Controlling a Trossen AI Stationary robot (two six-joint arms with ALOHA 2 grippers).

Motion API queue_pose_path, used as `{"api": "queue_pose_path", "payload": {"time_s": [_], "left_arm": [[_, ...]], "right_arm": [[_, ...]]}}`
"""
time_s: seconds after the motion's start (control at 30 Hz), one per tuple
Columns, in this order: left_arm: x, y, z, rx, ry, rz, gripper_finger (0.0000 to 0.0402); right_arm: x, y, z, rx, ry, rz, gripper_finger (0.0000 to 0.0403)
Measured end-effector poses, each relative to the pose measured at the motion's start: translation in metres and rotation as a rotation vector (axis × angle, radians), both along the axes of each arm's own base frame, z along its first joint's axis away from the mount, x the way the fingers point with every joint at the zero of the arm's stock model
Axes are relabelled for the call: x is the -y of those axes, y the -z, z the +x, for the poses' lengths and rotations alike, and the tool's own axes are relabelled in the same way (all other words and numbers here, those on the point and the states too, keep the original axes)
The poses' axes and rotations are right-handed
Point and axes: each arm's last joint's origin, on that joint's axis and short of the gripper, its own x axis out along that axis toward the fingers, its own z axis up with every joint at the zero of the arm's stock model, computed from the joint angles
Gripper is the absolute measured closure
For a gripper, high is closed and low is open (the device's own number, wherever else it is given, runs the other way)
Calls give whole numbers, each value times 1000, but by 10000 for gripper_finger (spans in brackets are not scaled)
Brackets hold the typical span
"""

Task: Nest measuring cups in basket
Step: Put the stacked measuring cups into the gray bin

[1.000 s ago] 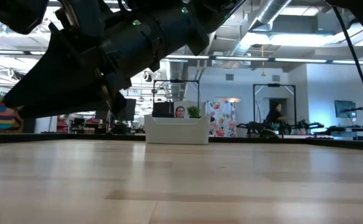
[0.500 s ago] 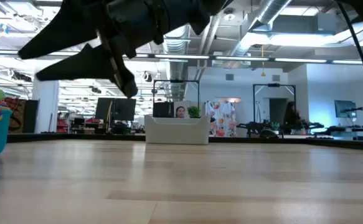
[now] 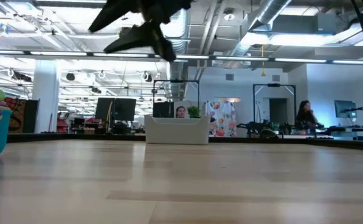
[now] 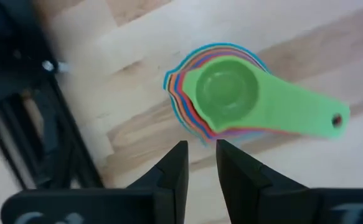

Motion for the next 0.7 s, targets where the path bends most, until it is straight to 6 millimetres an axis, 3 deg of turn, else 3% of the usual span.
{"api": "queue_pose_path", "payload": {"time_s": [0.17, 0.33, 0.57, 0.7], "left_arm": [[-20, 21, -17, 54, -135, -31, 300], [-32, 34, -26, 198, -169, -89, 227], [-45, 45, -35, 234, -176, -121, 114], [-44, 55, -37, 270, -133, -192, 83]], "right_arm": [[7, -33, -17, 23, -7, -20, 220], [9, -57, -33, 35, -13, -26, 215], [9, -67, -44, 8, -26, -41, 204], [6, -66, -47, -22, -34, -46, 206]]}}
